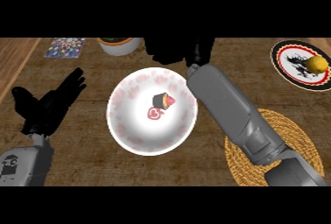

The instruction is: Pick the cupcake from the placemat and place it in the bowl

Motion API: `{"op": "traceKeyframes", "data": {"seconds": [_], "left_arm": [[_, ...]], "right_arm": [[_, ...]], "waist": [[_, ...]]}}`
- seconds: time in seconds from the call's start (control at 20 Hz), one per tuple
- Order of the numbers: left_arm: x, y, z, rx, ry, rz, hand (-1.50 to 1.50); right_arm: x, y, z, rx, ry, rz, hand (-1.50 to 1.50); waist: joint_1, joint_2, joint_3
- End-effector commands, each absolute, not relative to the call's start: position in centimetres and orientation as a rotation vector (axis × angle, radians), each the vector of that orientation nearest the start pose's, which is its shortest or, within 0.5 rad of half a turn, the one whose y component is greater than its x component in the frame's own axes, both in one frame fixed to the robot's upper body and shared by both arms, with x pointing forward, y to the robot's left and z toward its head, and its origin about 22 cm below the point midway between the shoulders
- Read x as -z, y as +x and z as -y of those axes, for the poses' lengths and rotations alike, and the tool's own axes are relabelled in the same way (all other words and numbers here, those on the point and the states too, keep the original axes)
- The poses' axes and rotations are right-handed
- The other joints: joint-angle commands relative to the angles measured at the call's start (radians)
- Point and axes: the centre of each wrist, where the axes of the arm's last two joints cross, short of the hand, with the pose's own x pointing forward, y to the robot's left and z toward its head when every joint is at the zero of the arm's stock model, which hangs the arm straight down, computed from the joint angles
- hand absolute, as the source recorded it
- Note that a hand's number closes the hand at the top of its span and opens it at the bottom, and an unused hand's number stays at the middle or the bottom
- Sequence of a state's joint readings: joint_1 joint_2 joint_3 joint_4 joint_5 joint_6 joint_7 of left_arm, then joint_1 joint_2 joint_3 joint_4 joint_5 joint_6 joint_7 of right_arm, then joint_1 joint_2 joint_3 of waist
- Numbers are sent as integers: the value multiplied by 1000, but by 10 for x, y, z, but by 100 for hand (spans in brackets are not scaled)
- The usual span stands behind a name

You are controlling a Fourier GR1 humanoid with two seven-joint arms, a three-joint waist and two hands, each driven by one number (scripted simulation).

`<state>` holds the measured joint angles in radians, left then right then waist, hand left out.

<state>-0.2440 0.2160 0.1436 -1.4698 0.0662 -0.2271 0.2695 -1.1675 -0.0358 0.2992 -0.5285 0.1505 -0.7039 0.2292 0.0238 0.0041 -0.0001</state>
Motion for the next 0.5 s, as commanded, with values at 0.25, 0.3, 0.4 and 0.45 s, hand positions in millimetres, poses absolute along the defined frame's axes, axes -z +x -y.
{"op": "traceKeyframes", "data": {"seconds": [0.25,0.3,0.4,0.45], "left_arm": [[-51,282,-308,160,48,1389,0],[-49,279,-313,160,61,1401,0],[-47,273,-316,162,78,1390,0],[-45,284,-312,142,77,1388,0]], "right_arm": [[-129,398,104,-421,-483,1810,-150],[-118,385,108,-408,-473,1829,-150],[-141,377,137,-426,-478,1840,-150],[-153,367,136,-404,-435,1902,-150]], "waist": [[-72,-26,0],[-75,-26,0],[-92,-33,0],[-92,-26,0]]}}
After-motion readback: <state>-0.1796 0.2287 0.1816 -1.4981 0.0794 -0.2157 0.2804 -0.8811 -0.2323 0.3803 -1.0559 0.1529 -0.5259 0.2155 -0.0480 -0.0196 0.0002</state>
